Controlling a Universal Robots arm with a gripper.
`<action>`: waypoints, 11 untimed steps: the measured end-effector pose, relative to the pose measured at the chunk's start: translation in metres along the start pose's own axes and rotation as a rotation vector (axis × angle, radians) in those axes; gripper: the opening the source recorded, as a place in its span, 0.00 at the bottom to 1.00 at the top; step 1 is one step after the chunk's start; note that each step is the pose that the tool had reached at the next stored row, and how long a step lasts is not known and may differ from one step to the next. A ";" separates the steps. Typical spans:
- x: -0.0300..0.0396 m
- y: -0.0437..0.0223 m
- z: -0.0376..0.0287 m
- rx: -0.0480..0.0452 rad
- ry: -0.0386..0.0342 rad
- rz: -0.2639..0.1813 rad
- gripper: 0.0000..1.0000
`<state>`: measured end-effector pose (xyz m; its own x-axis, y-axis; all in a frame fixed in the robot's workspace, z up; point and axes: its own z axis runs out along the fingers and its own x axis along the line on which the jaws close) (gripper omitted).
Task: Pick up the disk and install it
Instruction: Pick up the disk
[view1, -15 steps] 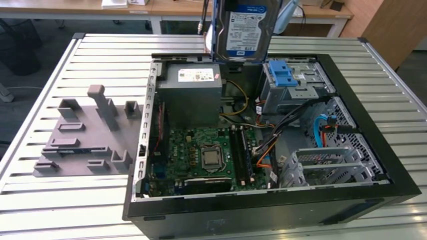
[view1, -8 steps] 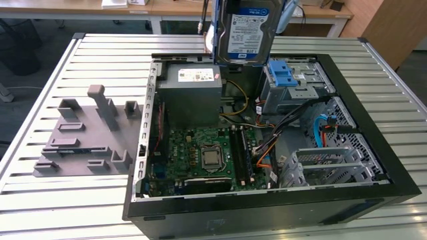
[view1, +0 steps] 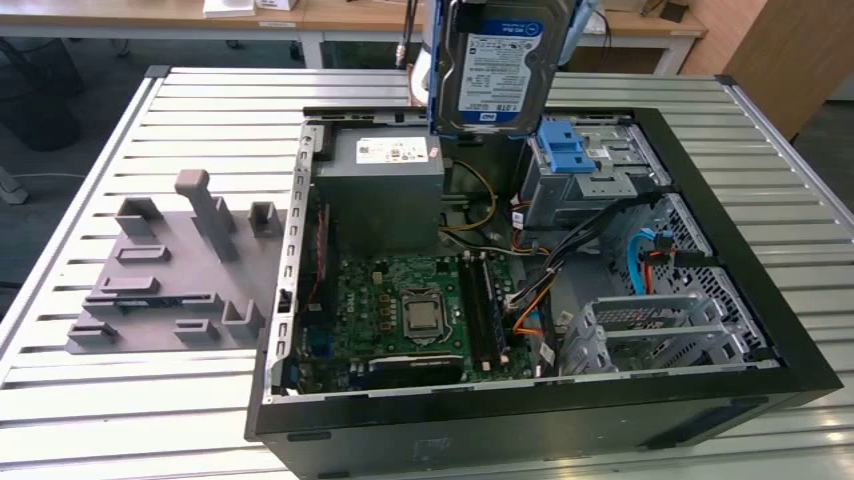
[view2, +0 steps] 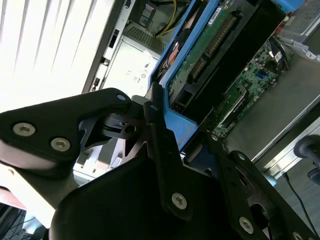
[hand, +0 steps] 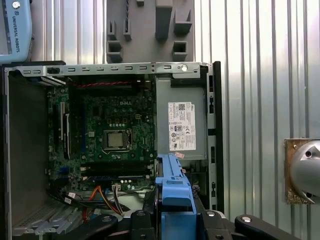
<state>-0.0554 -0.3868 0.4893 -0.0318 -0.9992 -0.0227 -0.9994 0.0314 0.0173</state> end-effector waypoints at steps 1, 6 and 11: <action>0.0010 -0.0003 0.0000 0.0000 0.0000 0.000 0.36; 0.0055 -0.0015 -0.0001 0.0000 -0.0001 0.001 0.36; 0.0099 -0.0026 -0.0002 0.0000 0.0001 0.001 0.36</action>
<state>-0.0531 -0.3968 0.4893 -0.0331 -0.9992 -0.0225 -0.9993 0.0327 0.0173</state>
